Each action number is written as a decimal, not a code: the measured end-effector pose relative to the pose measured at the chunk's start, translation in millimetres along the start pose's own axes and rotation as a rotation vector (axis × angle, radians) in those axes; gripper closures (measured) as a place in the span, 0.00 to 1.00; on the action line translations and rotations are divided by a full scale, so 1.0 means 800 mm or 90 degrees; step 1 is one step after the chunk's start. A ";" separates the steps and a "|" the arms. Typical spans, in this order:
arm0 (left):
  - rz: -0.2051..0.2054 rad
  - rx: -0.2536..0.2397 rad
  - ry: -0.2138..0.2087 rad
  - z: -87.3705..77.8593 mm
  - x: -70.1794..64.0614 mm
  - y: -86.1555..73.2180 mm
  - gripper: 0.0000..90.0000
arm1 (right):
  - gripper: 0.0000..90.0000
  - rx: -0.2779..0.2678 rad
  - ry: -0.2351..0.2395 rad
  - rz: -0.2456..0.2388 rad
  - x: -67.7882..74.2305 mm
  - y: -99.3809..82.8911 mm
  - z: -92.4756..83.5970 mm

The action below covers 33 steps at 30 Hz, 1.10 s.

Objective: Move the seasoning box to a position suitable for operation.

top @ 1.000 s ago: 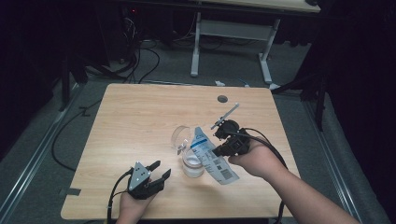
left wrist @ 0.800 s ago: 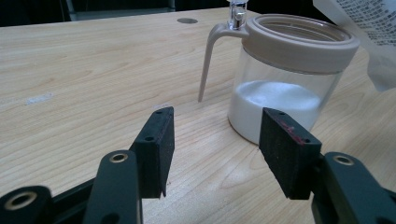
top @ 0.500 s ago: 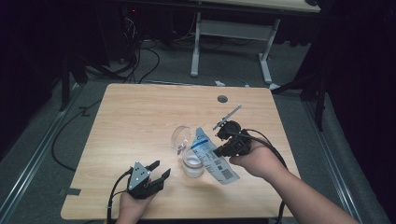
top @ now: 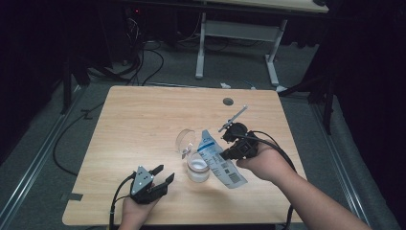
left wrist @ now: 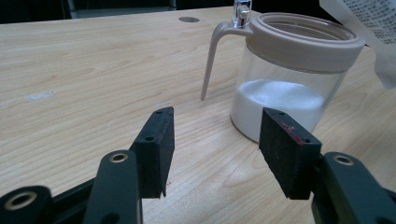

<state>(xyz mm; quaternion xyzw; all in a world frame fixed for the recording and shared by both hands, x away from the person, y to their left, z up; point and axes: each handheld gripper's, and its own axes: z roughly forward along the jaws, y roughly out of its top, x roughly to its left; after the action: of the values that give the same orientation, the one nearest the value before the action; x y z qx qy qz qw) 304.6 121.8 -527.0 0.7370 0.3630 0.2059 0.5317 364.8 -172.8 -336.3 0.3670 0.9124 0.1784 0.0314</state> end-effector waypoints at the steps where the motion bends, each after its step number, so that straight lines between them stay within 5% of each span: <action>1: 0.000 0.000 0.000 0.000 0.000 0.000 0.51 | 1.00 0.000 0.000 0.000 0.000 0.000 0.000; 16: -0.002 -0.001 0.001 0.000 0.001 0.000 0.51 | 1.00 0.005 -0.022 0.025 -0.020 -0.008 -0.003; 33: -0.005 0.002 -0.002 -0.001 0.002 0.000 0.51 | 1.00 0.015 -0.052 0.071 -0.065 -0.021 0.016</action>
<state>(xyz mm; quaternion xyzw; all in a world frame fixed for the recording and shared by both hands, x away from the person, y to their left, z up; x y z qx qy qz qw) 305.3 123.5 -527.1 0.7364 0.3656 0.2022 0.5321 394.1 -215.5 -358.3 0.4247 0.8905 0.1538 0.0542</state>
